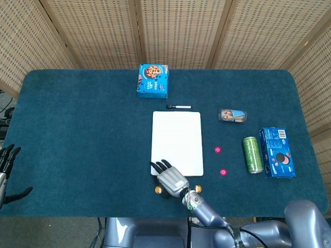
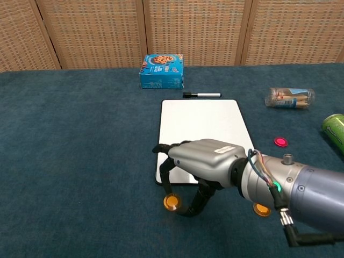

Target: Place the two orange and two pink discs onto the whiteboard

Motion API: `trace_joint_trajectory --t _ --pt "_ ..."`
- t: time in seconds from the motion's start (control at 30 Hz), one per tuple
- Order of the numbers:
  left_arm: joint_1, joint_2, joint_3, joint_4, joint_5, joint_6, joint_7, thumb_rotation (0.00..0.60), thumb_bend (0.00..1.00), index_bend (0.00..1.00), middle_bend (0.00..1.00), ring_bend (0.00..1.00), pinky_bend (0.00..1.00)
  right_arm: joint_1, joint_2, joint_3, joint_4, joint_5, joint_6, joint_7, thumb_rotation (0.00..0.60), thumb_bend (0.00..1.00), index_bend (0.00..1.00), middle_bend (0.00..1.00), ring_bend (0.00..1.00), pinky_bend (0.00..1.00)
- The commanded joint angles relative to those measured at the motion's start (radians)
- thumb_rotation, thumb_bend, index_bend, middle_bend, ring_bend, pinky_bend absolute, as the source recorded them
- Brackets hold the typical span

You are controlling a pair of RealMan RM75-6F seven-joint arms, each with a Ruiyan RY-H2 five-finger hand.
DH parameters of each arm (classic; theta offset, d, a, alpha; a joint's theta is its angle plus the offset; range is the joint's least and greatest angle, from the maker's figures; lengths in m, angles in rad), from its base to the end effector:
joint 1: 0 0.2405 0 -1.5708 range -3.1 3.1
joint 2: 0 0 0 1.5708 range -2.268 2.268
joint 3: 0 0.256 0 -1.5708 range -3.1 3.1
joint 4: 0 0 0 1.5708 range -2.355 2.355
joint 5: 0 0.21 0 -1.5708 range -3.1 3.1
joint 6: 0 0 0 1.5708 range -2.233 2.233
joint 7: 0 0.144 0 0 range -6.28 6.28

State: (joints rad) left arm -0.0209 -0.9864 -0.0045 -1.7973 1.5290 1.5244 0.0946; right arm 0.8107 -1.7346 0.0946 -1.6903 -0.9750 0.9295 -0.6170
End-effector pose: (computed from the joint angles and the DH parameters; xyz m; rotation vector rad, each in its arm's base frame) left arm -0.2916 0.1508 0.1814 -1.3938 -0.9039 -0.8376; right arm -0.0714 -0.2545 -0.0935 2.2038 -1.0417 0.8928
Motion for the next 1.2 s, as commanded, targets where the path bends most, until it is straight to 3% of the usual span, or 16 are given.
trace_joint_trajectory --t 0.03,0.47,0.57,0.6,0.63,0.67,0.73,0.83,0.97,1.2 --pt "-0.001 0.001 0.000 0.000 0.000 -0.001 -0.003 0.600 0.00 0.00 0.00 0.00 0.00 0.007 0.005 0.022 -0.004 0.010 0.003 0.012 0.600 0.34 0.48 0.00 0.00 0.00" --pt "-0.013 0.010 -0.010 0.001 -0.035 -0.031 -0.024 0.600 0.00 0.00 0.00 0.00 0.00 0.098 -0.046 0.153 0.162 0.125 -0.007 0.003 0.600 0.33 0.47 0.00 0.00 0.00" --pt "-0.018 0.012 -0.016 0.001 -0.048 -0.039 -0.024 0.600 0.00 0.00 0.00 0.00 0.00 0.117 -0.058 0.165 0.206 0.161 -0.007 -0.014 0.600 0.27 0.27 0.00 0.00 0.00" --pt "-0.019 0.013 -0.017 0.000 -0.053 -0.041 -0.024 0.600 0.00 0.00 0.00 0.00 0.00 0.124 -0.057 0.163 0.214 0.183 -0.010 -0.030 0.600 0.23 0.16 0.00 0.00 0.00" --pt "-0.019 0.014 -0.019 -0.001 -0.055 -0.041 -0.026 0.600 0.00 0.00 0.00 0.00 0.00 0.128 -0.055 0.163 0.216 0.196 -0.011 -0.039 0.600 0.22 0.14 0.00 0.00 0.00" --pt "-0.020 0.015 -0.020 -0.001 -0.058 -0.042 -0.026 0.600 0.00 0.00 0.00 0.00 0.00 0.133 -0.054 0.164 0.218 0.212 -0.007 -0.052 0.600 0.19 0.05 0.00 0.00 0.00" --pt "-0.020 0.016 -0.021 -0.001 -0.059 -0.041 -0.028 0.600 0.00 0.00 0.00 0.00 0.00 0.139 -0.050 0.165 0.212 0.228 0.006 -0.067 0.600 0.18 0.00 0.00 0.00 0.00" --pt "-0.020 0.017 -0.020 0.000 -0.057 -0.040 -0.033 0.600 0.00 0.00 0.00 0.00 0.00 0.138 -0.039 0.162 0.187 0.228 0.024 -0.073 0.600 0.19 0.01 0.00 0.00 0.00" --pt "-0.020 0.018 -0.018 0.000 -0.053 -0.040 -0.036 0.600 0.00 0.00 0.00 0.00 0.00 0.119 0.005 0.141 0.106 0.196 0.053 -0.069 0.600 0.21 0.11 0.00 0.00 0.00" --pt "-0.015 0.016 -0.008 -0.001 -0.032 -0.031 -0.030 0.600 0.00 0.00 0.00 0.00 0.00 0.048 0.146 0.040 -0.071 0.063 0.082 -0.032 0.600 0.23 0.28 0.00 0.00 0.00"
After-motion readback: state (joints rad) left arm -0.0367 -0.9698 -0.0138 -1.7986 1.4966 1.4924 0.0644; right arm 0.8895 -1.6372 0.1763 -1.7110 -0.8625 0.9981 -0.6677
